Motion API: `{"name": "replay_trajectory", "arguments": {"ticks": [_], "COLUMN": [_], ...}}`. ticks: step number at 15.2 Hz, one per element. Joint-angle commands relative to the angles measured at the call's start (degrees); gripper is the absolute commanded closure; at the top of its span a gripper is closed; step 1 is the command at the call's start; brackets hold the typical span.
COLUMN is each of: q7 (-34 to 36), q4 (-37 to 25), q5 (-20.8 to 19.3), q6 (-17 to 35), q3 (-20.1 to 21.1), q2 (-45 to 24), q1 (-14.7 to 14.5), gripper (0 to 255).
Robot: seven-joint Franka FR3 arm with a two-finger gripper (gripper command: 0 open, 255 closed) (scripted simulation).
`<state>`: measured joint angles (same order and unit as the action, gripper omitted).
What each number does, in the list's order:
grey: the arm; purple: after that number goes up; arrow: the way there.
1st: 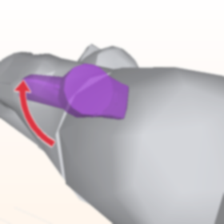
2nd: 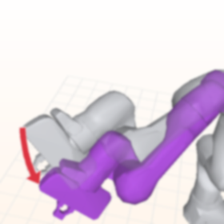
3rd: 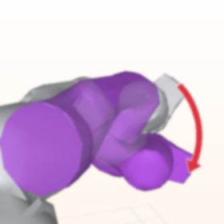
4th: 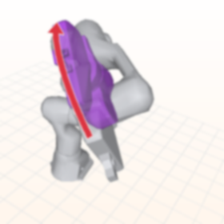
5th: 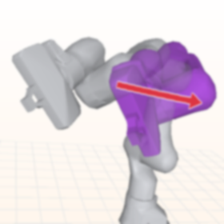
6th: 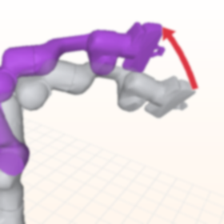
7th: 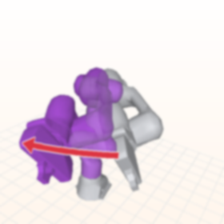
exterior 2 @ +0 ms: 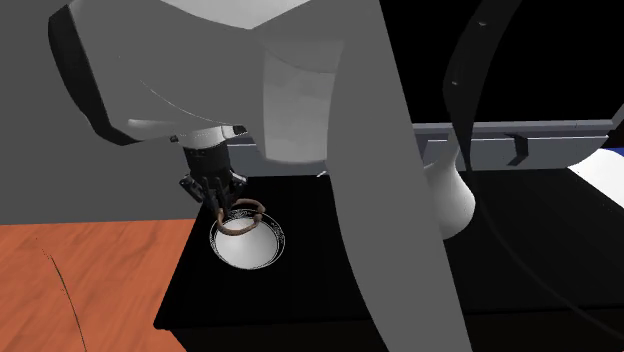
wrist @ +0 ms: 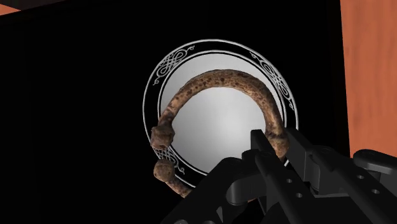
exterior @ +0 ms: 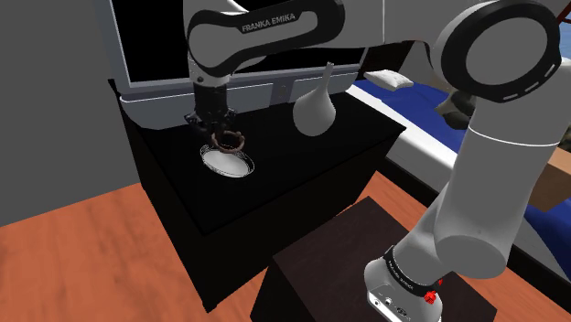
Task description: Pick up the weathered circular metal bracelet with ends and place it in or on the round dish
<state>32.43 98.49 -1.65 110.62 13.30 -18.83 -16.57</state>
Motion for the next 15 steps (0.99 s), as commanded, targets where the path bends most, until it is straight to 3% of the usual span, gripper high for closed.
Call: {"name": "replay_trajectory", "arguments": {"ticks": [1,6,14,15], "q7": [0.2,0.3,0.3,0.3], "q4": [0.8,2.6,2.6,2.6], "q5": [-0.1,-0.5,-0.5,-0.5], "q6": [1.3,4.5,4.5,4.5], "q3": [0.0,-0.1,-0.1,-0.1], "q2": [-0.5,-1.9,-1.9,-1.9], "q1": [-0.1,-0.2,-0.2,-0.2], "gripper": [255,255,255,0]}}
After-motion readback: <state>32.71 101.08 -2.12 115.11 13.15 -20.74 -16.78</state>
